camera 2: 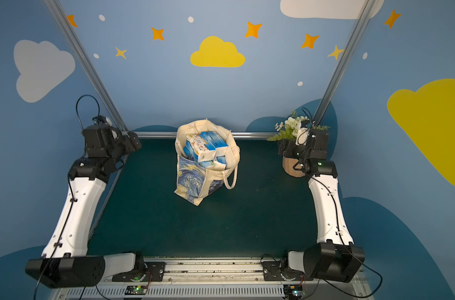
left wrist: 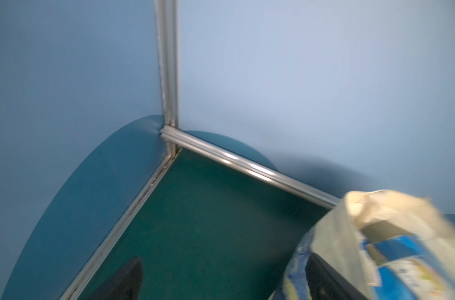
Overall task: Put tissues into the canvas bag
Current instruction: Reset both arms
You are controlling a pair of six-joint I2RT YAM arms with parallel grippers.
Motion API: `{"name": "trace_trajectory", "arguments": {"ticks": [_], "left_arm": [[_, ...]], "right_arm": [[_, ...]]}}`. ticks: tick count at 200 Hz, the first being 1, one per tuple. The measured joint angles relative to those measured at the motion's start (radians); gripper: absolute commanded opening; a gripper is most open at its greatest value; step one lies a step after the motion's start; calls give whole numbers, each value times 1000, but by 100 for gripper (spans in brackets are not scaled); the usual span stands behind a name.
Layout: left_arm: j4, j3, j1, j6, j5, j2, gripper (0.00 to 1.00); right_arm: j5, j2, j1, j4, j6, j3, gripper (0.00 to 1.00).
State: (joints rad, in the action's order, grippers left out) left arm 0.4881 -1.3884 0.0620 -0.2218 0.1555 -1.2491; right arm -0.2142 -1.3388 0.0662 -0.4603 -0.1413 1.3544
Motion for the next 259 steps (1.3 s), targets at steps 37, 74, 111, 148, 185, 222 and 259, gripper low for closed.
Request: {"name": "trace_trajectory", "arguments": {"ticks": [37,74,111,148,185,222,259], "left_arm": [[-230,369,3,-13,54,65,100],[-424,626,3,0,133,83,100],[-675,832,0,-19,163,-27,100],[-900,968,-46,-20,247,-160,100],[-1064,953,-126,45,311,-214,100],[-1140,944,-175,105,325,-241,100],[-1194,961,-175,123,333,-240,100]], "right_arm": [[13,-18,16,48,-35,-194,91],[42,-22,16,141,-42,-268,91],[80,-23,18,259,-33,-355,91],[103,-23,18,346,6,-449,91],[130,-32,18,453,41,-513,91],[168,-55,18,599,56,-604,91],[172,-56,6,679,42,-677,91]]}}
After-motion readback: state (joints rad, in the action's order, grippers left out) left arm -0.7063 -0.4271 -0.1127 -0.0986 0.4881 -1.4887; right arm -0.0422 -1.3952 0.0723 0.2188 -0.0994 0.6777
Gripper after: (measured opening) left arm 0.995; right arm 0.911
